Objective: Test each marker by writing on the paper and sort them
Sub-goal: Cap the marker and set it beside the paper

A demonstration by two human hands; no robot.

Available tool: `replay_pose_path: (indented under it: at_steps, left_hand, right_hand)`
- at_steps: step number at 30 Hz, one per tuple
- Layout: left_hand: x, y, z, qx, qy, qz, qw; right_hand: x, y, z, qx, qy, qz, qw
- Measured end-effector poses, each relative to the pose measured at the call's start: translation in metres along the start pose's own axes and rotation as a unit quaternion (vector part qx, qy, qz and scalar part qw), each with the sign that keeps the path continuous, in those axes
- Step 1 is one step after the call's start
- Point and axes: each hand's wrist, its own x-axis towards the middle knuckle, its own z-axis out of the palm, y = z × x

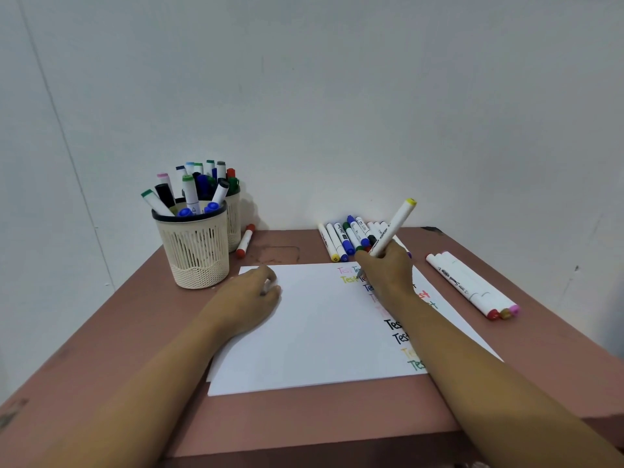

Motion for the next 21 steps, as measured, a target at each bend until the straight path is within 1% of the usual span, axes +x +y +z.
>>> replay_pose_path:
  at_steps: [3, 8, 11, 13, 17, 19, 21]
  left_hand:
    - [-0.002, 0.003, -0.002, -0.031, 0.003, -0.015, 0.999]
    - [0.001, 0.005, -0.005, -0.05, 0.017, -0.039, 0.998]
    - [-0.001, 0.006, -0.007, -0.059, 0.036, -0.023, 0.997]
    - [-0.003, 0.009, -0.009, -0.05, 0.066, 0.002, 0.997]
    - [-0.008, 0.016, -0.014, -0.044, 0.163, 0.057, 0.984]
    - [-0.009, 0.021, -0.014, -0.055, 0.171, 0.068, 0.981]
    - [-0.01, 0.024, -0.011, -0.089, 0.147, 0.077, 0.982]
  right_hand:
    - [0.001, -0.001, -0.001, 0.008, 0.005, 0.01, 1.0]
    - [0.007, -0.002, -0.005, 0.122, 0.001, 0.083, 0.989]
    - [0.009, -0.005, -0.007, 0.153, -0.026, 0.102, 0.983]
    - [0.009, -0.006, -0.008, 0.148, -0.044, 0.103, 0.983]
    - [0.008, -0.009, -0.007, 0.121, -0.052, 0.077, 0.988]
    - [0.006, -0.013, -0.007, 0.11, -0.052, 0.064, 0.991]
    - [0.004, -0.019, -0.007, 0.1, -0.061, 0.056, 0.992]
